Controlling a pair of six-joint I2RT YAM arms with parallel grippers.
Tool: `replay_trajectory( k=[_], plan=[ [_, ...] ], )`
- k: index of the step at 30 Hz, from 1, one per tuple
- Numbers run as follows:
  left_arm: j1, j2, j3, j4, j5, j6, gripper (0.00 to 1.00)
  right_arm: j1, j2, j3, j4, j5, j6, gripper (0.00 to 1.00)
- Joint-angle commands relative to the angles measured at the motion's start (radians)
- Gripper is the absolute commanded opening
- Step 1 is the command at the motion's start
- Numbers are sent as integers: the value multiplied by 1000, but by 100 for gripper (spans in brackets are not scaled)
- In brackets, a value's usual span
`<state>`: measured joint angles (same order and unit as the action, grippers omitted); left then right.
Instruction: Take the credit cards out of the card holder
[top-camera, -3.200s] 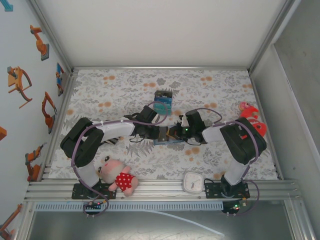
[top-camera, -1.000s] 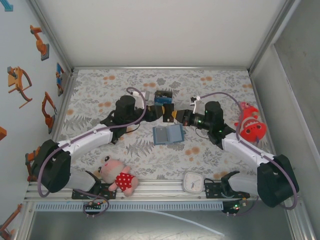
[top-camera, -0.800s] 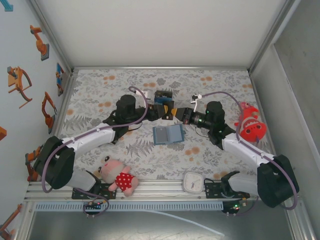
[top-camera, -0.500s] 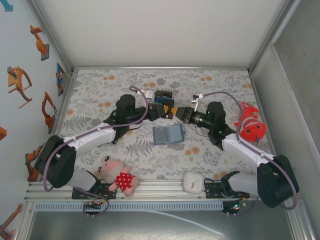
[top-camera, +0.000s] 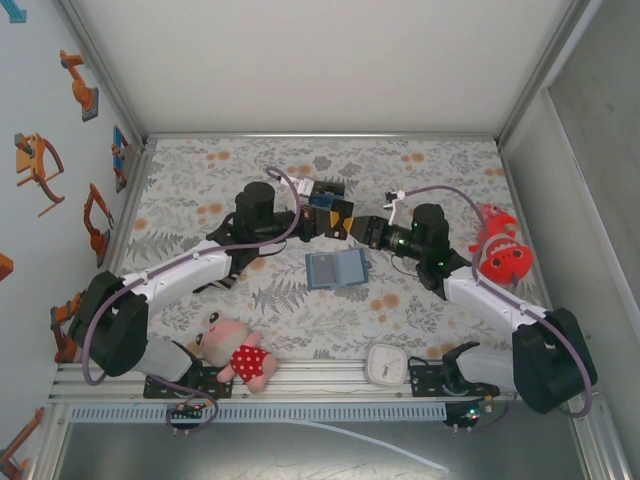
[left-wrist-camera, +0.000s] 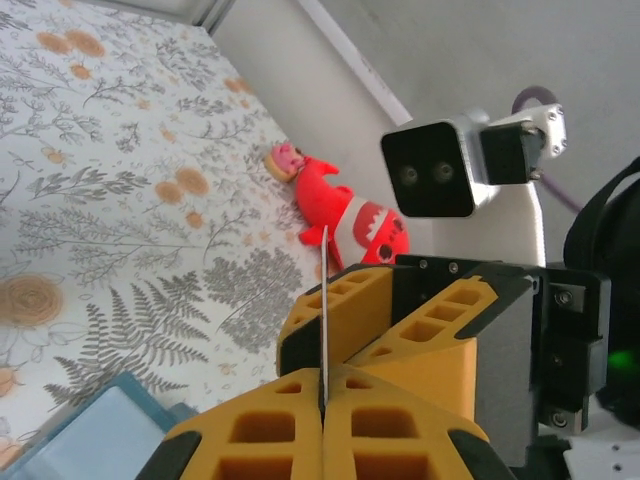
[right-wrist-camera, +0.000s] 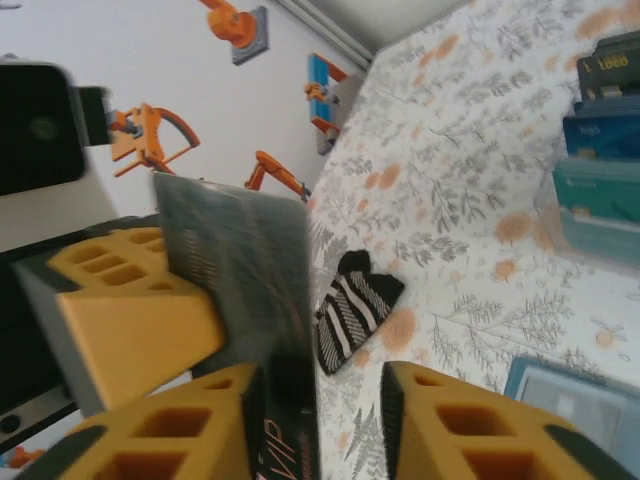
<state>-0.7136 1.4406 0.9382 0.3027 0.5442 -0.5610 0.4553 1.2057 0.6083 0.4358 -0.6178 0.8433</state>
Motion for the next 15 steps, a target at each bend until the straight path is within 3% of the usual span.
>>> replay_trajectory(
  k=[1,5,10,15],
  plan=[
    [14,-52,73,-247,-49,177,0,3,-75,44,-225,128,-113,49],
    [46,-49,151,-429,-85,340,0,3,-158,54,-419,267,-177,60],
    [59,34,342,-703,-195,644,0,4,-252,76,-621,449,-235,68],
    [82,149,493,-818,-280,916,0,3,-294,103,-713,550,-257,72]
  ],
)
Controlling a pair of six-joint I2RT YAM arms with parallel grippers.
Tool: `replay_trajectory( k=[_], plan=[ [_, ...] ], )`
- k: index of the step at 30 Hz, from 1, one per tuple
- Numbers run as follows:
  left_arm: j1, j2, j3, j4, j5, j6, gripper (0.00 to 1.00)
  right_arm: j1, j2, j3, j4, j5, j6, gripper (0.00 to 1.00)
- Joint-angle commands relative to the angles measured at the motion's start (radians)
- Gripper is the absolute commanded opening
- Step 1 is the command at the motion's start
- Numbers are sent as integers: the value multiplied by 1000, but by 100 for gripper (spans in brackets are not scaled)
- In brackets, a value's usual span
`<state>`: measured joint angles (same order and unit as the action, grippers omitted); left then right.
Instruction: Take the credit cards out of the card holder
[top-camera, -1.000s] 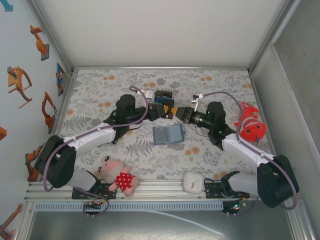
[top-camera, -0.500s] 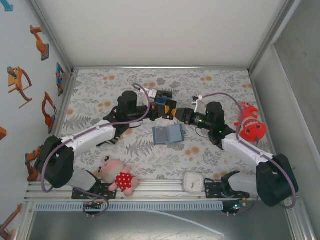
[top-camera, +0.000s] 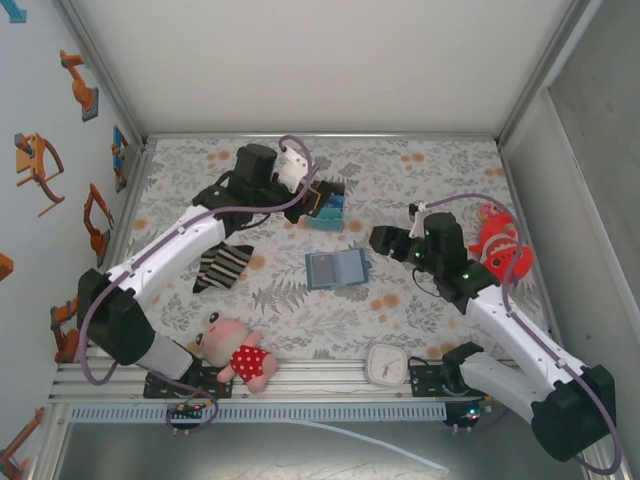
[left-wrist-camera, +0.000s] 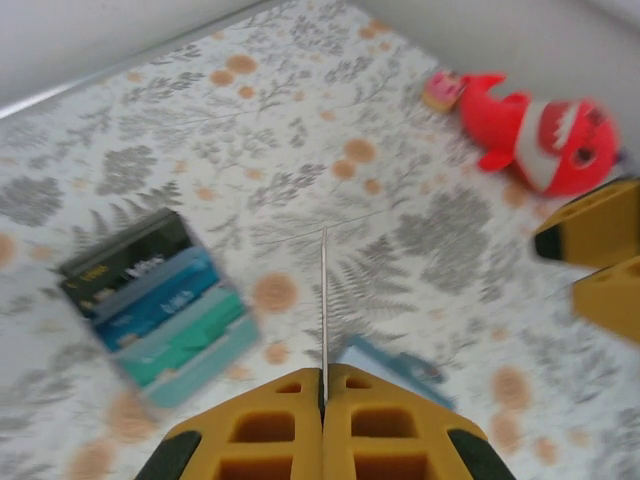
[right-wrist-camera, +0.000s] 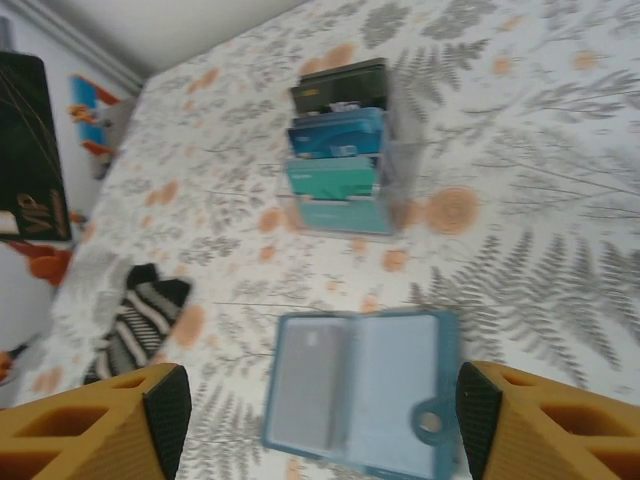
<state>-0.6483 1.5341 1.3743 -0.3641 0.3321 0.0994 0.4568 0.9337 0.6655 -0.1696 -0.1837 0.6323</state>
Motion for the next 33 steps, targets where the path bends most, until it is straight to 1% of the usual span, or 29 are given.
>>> replay_trajectory(
  k=[1,4,8,9,10,11,15,19,22,27,33],
  plan=[
    [20,79,79,-155,-75,311,0,2,-24,52,-118,132,-48,73],
    [31,157,149,-175,-92,473,0,3,-29,63,-142,171,-48,78],
    [44,268,245,-191,-120,651,0,3,-30,72,-151,190,-46,86],
    [48,300,271,-193,-120,692,0,2,-28,74,-154,194,-45,89],
    [53,328,296,-193,-122,731,0,3,-26,77,-157,200,-45,96],
    [56,356,318,-197,-122,766,0,2,-25,81,-161,206,-45,99],
    [62,464,399,-208,-120,912,0,2,-24,96,-173,230,-43,99],
    [72,549,479,-228,-72,1002,0,2,-30,109,-187,253,-40,99],
    [75,613,548,-258,-73,1053,0,2,-37,112,-193,262,-36,99],
    [79,696,651,-311,-58,1083,0,2,-40,121,-212,276,-34,99],
    [80,738,705,-343,-33,1095,0,2,-48,123,-222,289,-33,99]
  ],
)
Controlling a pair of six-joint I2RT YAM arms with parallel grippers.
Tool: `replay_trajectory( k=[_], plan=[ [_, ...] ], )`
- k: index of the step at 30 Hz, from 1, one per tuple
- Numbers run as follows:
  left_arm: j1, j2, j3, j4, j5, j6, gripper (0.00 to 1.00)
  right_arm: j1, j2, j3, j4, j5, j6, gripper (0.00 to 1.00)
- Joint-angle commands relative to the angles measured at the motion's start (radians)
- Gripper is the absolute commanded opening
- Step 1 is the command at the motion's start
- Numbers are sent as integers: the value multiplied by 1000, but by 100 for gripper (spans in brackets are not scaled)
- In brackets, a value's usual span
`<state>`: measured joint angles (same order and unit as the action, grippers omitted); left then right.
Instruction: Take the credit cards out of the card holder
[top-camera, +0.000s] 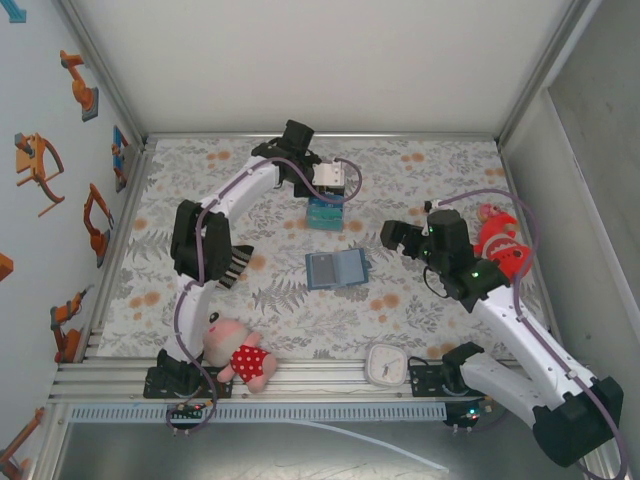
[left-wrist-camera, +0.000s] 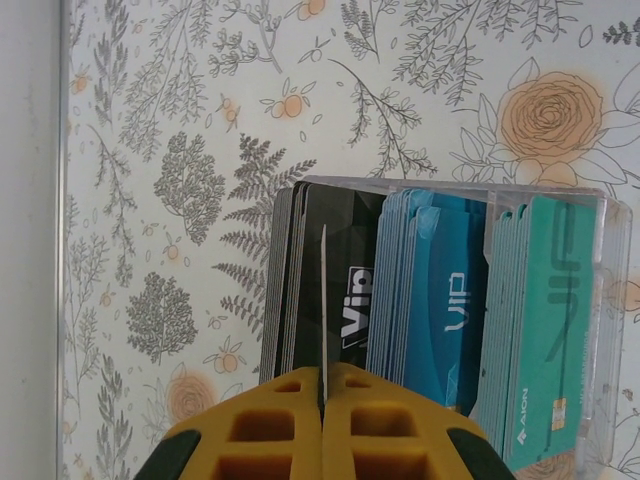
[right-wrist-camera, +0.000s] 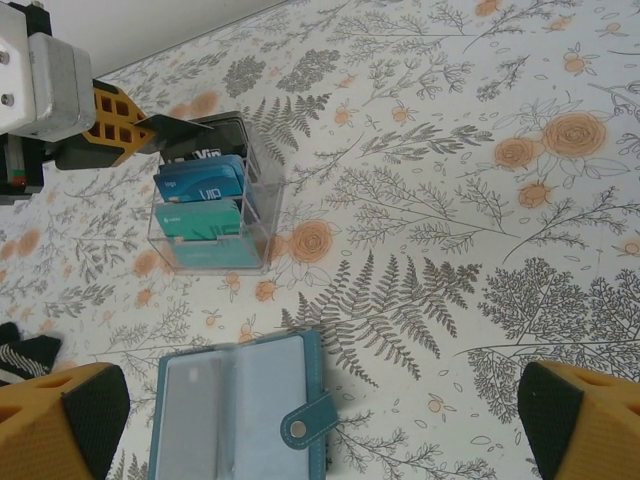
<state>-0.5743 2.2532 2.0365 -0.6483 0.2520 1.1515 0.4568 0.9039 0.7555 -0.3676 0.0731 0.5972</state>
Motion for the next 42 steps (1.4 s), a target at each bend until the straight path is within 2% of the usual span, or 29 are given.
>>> replay_trajectory(
  k=[1,19,28,42],
  plan=[
    [5,24,48,-64,46,45,0,2,-18,33,-24,34,2,99],
    [10,135,177,-162,42,52,0,3,-25,16,-10,22,15,99],
    [16,173,255,-320,36,-11,0,3,-32,11,-4,15,16,99],
    [27,147,255,-418,18,-94,0,2,-72,-13,-6,1,13,100]
  ],
)
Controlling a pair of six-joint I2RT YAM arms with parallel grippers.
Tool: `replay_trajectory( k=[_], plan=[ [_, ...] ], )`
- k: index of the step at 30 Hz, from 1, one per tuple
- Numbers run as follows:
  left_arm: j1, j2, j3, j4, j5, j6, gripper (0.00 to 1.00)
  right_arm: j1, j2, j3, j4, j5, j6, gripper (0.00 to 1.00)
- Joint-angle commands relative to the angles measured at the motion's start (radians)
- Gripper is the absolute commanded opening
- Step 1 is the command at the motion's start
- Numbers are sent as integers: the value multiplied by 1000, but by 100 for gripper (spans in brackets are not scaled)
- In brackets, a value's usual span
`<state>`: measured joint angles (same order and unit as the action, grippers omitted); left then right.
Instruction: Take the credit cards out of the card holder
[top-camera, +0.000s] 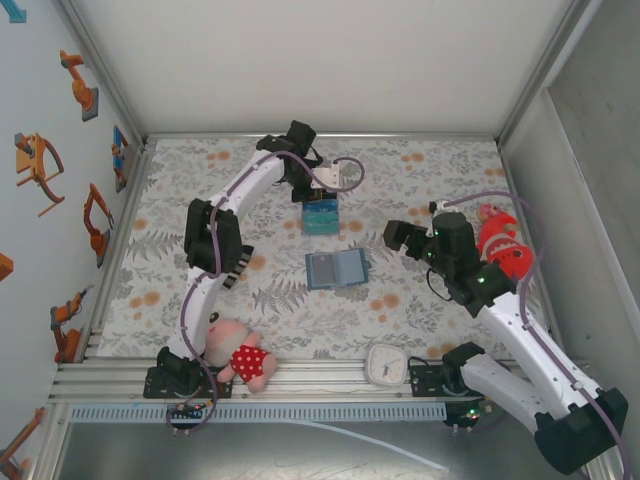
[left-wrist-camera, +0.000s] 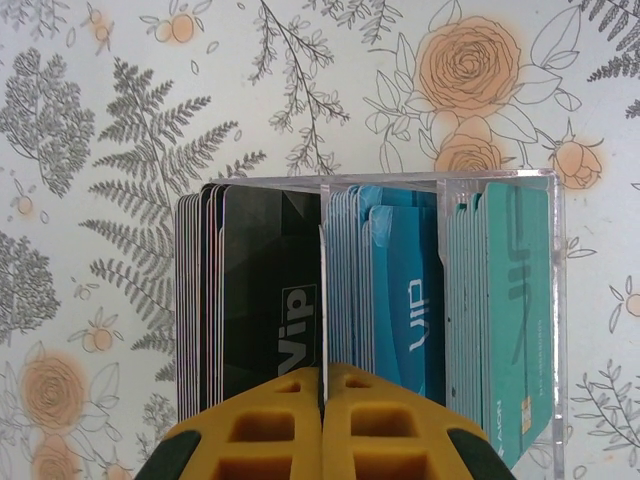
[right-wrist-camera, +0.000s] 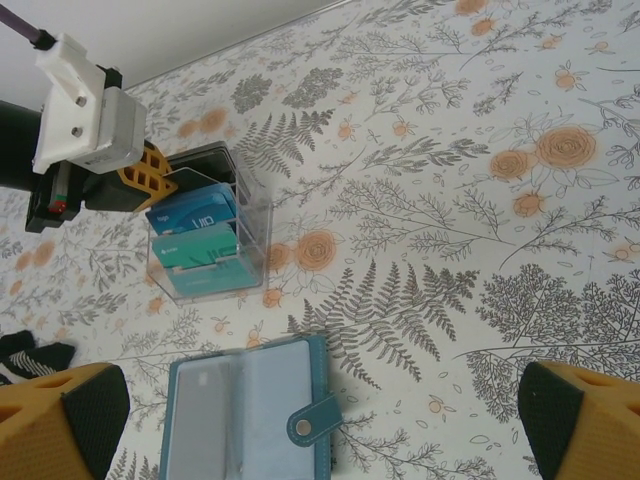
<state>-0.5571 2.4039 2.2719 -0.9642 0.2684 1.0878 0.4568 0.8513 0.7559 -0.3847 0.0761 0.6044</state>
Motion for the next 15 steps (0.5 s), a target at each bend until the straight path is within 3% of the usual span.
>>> replay_trajectory(
  k=[1,8,15],
  plan=[
    [9,-8,20,-112,3,-35,0,2,-21,-16,10,-2,4,100],
    [10,-31,14,-143,-8,-67,2,2,-19,-20,18,-15,-4,100],
    [9,-30,57,-144,-12,-92,28,1,-11,-20,9,-36,-13,100]
  ],
)
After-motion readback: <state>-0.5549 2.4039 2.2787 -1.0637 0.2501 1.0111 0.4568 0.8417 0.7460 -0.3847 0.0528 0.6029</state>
